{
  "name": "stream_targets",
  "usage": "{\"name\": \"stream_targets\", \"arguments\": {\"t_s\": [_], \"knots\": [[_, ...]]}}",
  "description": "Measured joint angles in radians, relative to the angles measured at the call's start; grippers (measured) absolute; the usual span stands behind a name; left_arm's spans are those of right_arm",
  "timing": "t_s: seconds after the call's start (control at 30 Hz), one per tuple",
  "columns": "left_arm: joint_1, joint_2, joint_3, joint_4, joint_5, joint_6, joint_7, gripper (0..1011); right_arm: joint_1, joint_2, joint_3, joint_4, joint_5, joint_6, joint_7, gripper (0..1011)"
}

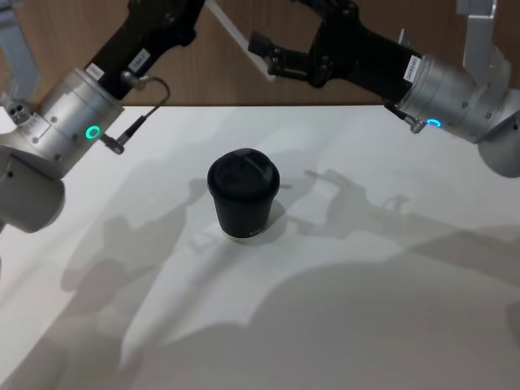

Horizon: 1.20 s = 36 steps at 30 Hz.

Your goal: Pick up the straw with one hand, pass it to the other hand, and insert it into the cup.

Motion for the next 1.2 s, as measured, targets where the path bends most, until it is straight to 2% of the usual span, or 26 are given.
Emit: {"name": "stream_targets", "arguments": {"t_s": [0.47,0.73,1.2], "knots": [[0.051,0.087,-0.007,-0.085,0.093,0.038,0.076,18,-0.066,0.039,0.014,-0.053,0.019,0.008,-0.019,1001],[0.073,0.122,-0.007,-0.116,0.131,0.061,0.098,18,-0.109,0.063,0.026,-0.084,0.03,0.018,-0.038,1001],[0.098,0.164,-0.004,-0.155,0.18,0.1,0.113,18,-0.139,0.08,0.035,-0.107,0.039,0.025,-0.05,1001]]}}
